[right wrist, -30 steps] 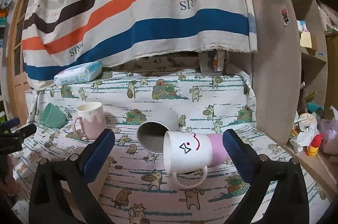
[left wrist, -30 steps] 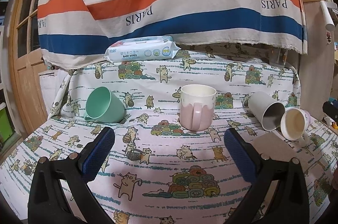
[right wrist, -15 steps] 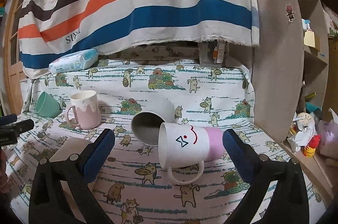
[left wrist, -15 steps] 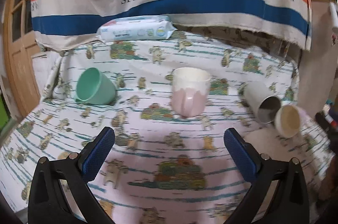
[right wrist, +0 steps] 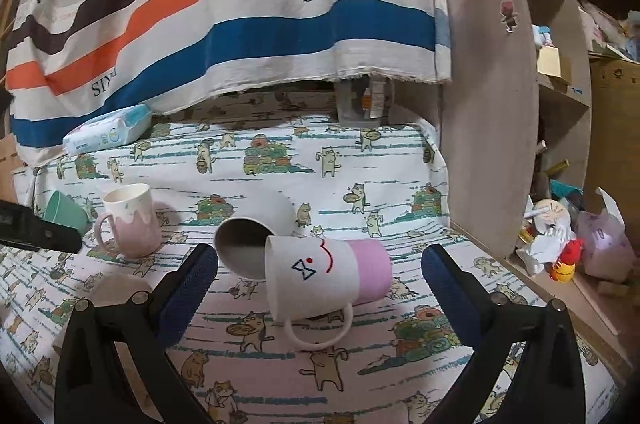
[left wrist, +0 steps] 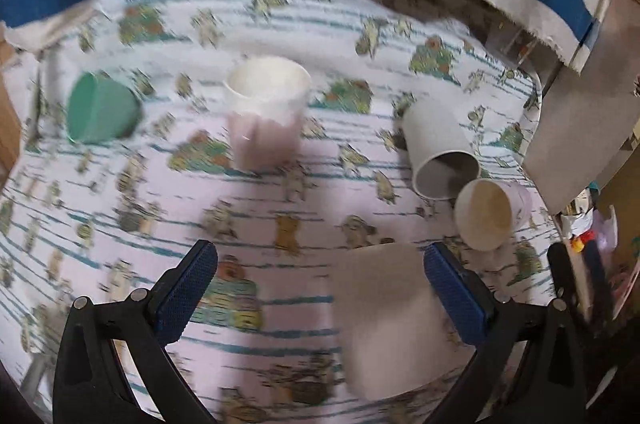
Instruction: Flip cup upside down
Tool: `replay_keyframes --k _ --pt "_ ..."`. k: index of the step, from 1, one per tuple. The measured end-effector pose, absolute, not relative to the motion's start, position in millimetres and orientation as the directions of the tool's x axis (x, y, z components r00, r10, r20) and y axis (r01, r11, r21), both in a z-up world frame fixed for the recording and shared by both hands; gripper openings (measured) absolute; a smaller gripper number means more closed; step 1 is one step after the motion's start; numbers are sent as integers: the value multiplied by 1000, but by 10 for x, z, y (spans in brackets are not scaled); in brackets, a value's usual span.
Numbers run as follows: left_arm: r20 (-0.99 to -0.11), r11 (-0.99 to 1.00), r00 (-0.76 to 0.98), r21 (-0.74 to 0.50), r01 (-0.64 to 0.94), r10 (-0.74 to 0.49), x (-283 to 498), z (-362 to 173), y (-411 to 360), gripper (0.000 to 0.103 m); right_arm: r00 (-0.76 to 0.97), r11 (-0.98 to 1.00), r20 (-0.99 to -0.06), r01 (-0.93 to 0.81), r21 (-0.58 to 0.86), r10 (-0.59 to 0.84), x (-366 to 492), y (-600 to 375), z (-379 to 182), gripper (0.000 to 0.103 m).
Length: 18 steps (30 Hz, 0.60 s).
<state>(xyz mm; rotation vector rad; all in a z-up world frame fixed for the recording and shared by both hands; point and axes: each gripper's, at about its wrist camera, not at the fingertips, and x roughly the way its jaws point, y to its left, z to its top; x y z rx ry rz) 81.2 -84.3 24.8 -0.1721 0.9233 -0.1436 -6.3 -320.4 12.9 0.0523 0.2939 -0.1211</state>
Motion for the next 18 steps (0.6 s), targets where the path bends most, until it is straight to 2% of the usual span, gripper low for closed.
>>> replay_keyframes --k 2,4,8,15,18 --pt "-796 961 550 -270 54 -254 901 220 -902 102 949 991 -292 132 32 -117 -65 -3209 127 103" --pt "-813 947 502 -317 45 -295 992 172 -954 96 949 991 -292 131 31 -116 -66 -3204 129 103" --pt "-843 932 422 -362 16 -334 1132 39 -1043 92 949 991 -292 131 29 -117 -70 -3201 129 103" --pt "-882 944 352 -330 10 -312 1252 -153 -1188 88 949 991 -292 133 28 -119 -68 -3199 129 103" --pt "-897 954 339 -298 9 -284 1287 -208 -1235 83 949 991 -292 132 29 -118 -67 -3199 132 103"
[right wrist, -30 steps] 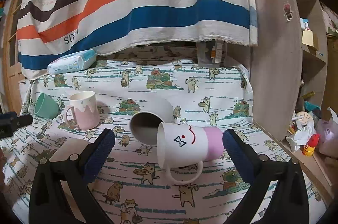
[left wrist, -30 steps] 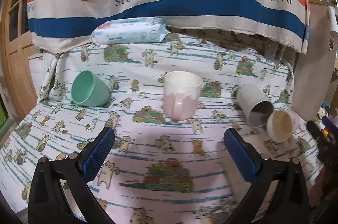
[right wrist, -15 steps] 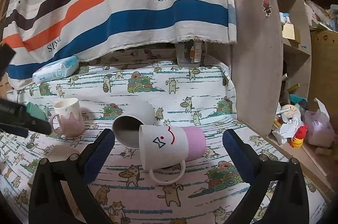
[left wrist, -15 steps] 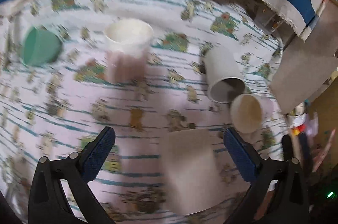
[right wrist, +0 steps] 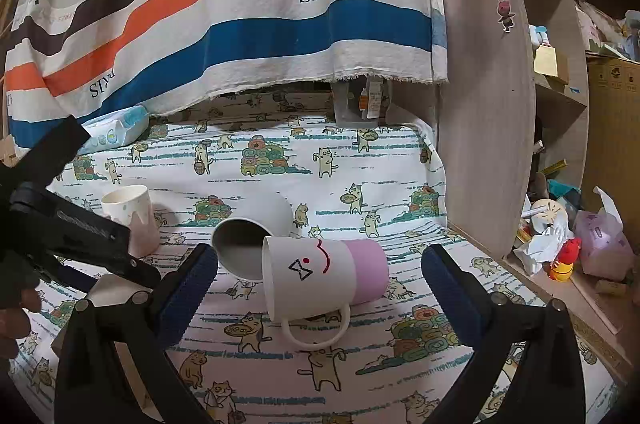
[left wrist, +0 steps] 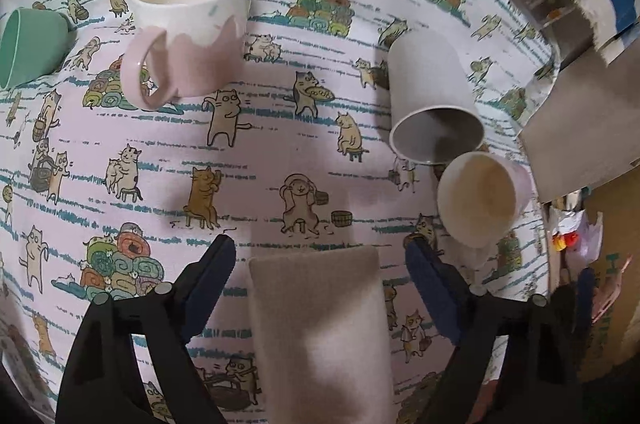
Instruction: Flip cup upside down
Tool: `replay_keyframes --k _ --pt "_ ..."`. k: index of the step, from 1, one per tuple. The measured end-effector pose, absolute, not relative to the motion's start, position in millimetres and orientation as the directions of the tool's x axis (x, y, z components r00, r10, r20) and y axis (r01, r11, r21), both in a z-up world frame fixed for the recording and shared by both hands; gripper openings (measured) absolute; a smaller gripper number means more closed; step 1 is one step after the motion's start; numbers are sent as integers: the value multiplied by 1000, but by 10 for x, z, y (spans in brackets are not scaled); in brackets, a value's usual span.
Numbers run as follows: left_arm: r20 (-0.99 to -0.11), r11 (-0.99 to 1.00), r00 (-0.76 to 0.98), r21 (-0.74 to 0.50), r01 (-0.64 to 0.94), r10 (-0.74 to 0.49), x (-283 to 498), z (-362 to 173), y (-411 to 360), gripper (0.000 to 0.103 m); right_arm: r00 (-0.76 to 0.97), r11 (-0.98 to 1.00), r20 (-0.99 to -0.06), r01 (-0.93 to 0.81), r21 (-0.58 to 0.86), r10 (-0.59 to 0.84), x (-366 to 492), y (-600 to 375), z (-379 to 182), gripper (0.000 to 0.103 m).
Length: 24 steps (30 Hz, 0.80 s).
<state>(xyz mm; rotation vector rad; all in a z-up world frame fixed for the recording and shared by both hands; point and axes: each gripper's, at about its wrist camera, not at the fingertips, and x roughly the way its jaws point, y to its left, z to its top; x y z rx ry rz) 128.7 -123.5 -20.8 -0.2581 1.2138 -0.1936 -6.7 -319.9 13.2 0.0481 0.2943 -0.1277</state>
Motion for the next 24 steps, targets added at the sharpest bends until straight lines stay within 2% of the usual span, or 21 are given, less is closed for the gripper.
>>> replay_keyframes --k 6,14,21,24 --pt "-915 961 308 -276 -3 -262 1321 -323 -1260 70 949 991 -293 132 29 -118 -67 -3199 133 103" --pt "-903 968 354 -251 19 -242 1266 -252 -1256 69 948 990 -294 134 32 -119 -65 -3204 132 103" --pt "-823 996 561 -77 49 -91 1028 142 -1208 68 948 990 -294 137 33 -121 -69 -3217 130 103" --pt "-787 998 614 -43 47 -63 950 243 -1162 68 948 990 -294 137 32 -121 -66 -3220 130 103"
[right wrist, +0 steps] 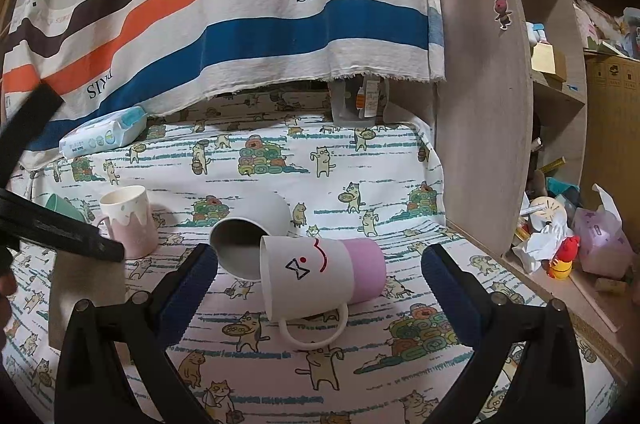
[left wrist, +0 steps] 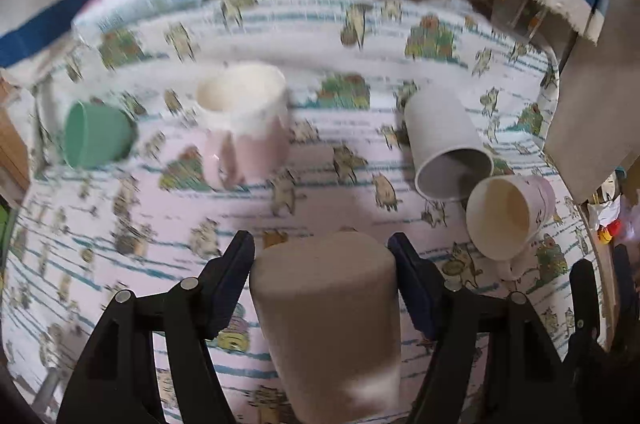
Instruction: Flip cup upside down
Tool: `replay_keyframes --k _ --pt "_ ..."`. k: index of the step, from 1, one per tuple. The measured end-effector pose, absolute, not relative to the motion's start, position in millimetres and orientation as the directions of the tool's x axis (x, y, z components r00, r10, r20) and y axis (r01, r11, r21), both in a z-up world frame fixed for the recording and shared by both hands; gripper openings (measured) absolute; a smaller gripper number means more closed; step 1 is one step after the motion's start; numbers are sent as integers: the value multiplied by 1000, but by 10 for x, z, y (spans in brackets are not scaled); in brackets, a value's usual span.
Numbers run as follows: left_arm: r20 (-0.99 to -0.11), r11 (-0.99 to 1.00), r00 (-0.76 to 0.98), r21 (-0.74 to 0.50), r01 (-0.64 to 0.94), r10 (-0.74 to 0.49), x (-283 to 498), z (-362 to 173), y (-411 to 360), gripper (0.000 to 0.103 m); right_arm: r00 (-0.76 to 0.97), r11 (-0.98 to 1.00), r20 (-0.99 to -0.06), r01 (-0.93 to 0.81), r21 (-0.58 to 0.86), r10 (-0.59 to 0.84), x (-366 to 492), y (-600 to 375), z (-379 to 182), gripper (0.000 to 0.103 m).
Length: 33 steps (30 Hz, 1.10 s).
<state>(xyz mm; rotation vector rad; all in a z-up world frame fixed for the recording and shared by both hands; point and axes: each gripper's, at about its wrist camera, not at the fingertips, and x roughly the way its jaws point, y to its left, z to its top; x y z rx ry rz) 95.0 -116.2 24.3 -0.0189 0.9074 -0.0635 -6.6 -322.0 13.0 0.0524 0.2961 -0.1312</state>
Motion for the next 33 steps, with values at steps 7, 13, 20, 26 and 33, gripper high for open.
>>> replay_keyframes --k 7,13,20,26,33 --pt "-700 997 711 -15 69 -60 798 402 -1152 26 948 990 -295 137 33 -121 -67 -3222 132 103" --pt "-689 995 719 -28 100 -91 736 374 -1123 26 947 989 -296 140 38 -122 -67 -3245 128 103" --pt "-665 986 732 -46 163 -152 572 390 -1192 26 947 989 -297 142 41 -124 -70 -3259 120 103" --pt "-650 973 731 -58 224 -207 421 390 -1273 32 945 988 -301 146 47 -126 -69 -3288 109 103" --pt "-622 972 753 -64 224 -215 331 380 -1245 54 946 988 -300 144 48 -123 -73 -3293 107 103"
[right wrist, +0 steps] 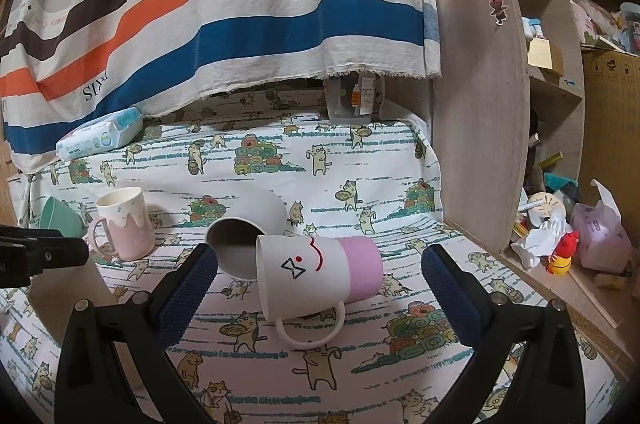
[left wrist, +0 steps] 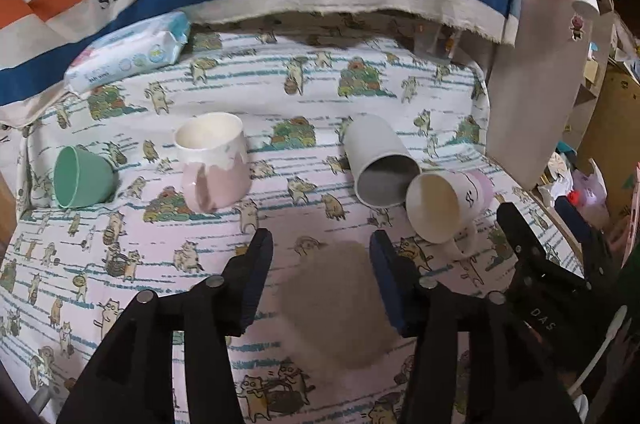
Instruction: Flip cup upside down
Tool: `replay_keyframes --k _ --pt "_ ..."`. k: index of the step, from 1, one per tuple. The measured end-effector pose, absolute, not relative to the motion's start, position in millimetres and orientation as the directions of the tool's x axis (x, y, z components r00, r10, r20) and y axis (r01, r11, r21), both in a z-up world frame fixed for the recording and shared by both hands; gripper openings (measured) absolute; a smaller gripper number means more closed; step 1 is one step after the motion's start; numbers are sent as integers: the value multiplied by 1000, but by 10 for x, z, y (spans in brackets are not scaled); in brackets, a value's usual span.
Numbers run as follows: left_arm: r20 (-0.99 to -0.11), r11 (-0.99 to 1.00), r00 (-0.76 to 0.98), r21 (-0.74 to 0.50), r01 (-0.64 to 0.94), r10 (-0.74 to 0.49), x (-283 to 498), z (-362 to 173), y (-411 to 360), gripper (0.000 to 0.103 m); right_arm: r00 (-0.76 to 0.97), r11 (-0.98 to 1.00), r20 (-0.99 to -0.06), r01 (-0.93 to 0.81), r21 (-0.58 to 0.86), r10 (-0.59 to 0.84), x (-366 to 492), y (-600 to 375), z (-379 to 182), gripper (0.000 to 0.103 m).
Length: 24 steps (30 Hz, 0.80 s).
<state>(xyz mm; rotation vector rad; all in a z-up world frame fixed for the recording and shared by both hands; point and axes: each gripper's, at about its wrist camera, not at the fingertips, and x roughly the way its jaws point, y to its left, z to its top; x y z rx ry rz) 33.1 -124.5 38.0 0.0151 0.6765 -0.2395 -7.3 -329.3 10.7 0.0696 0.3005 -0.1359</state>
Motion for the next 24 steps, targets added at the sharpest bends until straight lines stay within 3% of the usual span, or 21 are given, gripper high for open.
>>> replay_keyframes --k 7,12,24 --pt "-492 984 854 -24 179 -167 156 543 -1021 82 946 989 -300 141 46 -121 -70 -3284 113 103" --pt "-412 991 902 -17 136 -130 63 620 -771 95 947 990 -299 132 38 -115 -66 -3239 130 103" --pt "-333 998 942 21 61 -50 -148 421 -444 102 951 993 -289 115 0 -110 -75 -3141 137 103"
